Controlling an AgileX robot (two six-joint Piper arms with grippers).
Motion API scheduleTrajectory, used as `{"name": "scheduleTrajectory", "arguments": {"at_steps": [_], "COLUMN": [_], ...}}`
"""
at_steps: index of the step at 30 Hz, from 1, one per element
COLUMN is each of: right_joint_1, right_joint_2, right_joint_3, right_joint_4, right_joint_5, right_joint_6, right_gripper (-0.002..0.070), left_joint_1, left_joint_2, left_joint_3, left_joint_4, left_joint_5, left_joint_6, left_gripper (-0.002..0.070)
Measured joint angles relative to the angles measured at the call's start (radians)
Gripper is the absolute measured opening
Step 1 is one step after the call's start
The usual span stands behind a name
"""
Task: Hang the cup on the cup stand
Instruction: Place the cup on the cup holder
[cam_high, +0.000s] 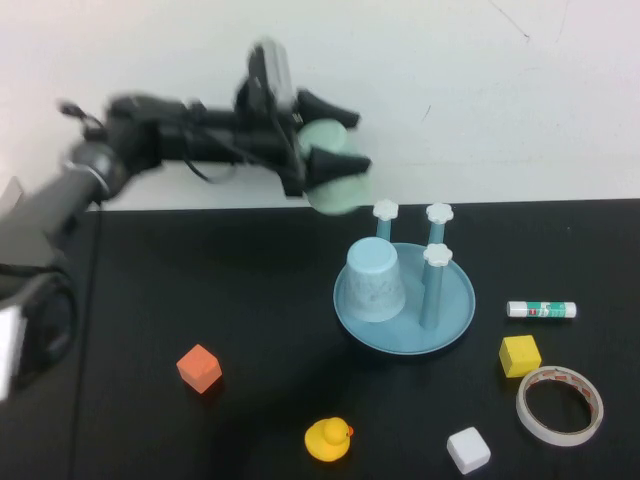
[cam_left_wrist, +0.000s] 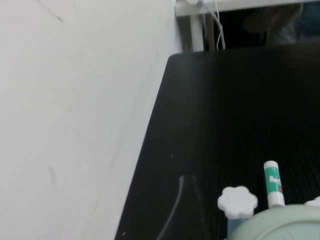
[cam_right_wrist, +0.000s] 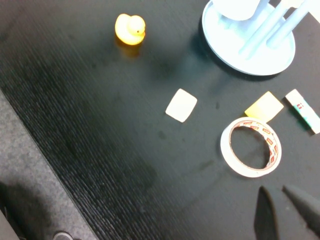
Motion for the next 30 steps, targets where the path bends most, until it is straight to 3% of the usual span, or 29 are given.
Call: {"name": "scheduleTrajectory", "arguments": {"at_steps": [11,17,20,25,30], "right_joint_1": [0.000,0.000,0.000,0.000,0.000], "right_joint_2": [0.000,0.000,0.000,0.050,0.196], "right_joint_3": [0.000,0.000,0.000,0.000,0.000], "right_joint_4": [0.000,-0.037,-0.111,-0.319,-0.368], "right_joint_5": [0.000,-0.050,-0.126,-0.153,-0.155], "right_joint_6": [0.000,0.014,0.141,0.580,0.677], "right_gripper": [-0.0002,-0.0002,-0.0002,-0.0002,-0.0002], "left_joint_1": [0.017,0.024,0.028,0.028,0.028], "left_joint_2": [-0.318,-0.456,-0.513,-0.572,-0.608], "left_joint_3": [0.000,0.000,0.000,0.000,0.045], "left_joint_4": [0.431,0.559,0.631,0.723,0.735], "left_joint_5": [0.037,0.060,0.062,0.070,0.070], "left_joint_6": [-0.432,-0.628,-0.721,-0.817,-0.860], "left_gripper": [0.0534,0.0534,0.0534,0.0534,0.0534]}}
